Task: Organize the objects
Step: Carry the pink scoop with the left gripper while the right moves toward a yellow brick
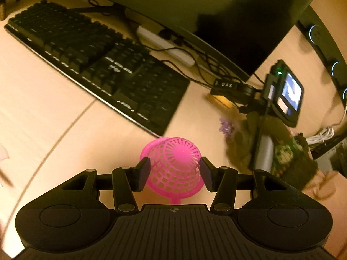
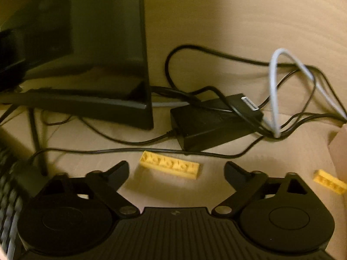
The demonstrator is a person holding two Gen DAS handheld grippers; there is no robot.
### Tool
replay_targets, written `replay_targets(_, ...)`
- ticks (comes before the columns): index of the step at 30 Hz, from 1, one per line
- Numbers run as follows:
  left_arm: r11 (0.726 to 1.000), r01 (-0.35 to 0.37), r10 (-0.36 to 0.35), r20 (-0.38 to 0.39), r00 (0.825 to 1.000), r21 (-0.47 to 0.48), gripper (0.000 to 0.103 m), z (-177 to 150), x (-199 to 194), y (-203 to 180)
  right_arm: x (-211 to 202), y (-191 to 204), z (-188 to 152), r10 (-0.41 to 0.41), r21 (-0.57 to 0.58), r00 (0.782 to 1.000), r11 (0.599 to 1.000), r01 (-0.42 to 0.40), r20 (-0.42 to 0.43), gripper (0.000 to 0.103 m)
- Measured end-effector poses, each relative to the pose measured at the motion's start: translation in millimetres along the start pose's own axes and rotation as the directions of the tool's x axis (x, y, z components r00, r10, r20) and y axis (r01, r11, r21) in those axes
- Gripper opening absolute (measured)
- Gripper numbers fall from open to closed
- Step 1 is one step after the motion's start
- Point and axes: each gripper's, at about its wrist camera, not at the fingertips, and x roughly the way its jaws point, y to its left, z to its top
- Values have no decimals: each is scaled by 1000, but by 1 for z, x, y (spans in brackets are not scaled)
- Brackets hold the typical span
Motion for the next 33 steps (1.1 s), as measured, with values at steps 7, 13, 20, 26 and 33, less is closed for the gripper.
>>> replay_targets(7,1000,28,-28,-8,1000,3,55,8,6,1,-3,-6,-6,10,-101,1000,995,-13,-25,63)
replay_targets(13,991,116,-113,-53,992,63,55,8,28,-27,-55,-40,-34,13,-183,999,983,-23,-51,64)
replay_targets(20,980,184,-176,-105,979,74,55,1,46,-47,-119,-94,-56,-85,-175,996,981,87,16,79)
replay_targets(26,971,213,-200,-116,973,106,55,4,46,-61,-85,-116,-30,-276,-219,960,935,278,41,61)
replay_targets(33,973,194,-183,-94,979,126,55,9,30,-59,-31,-114,-13,-401,-300,916,872,387,15,61)
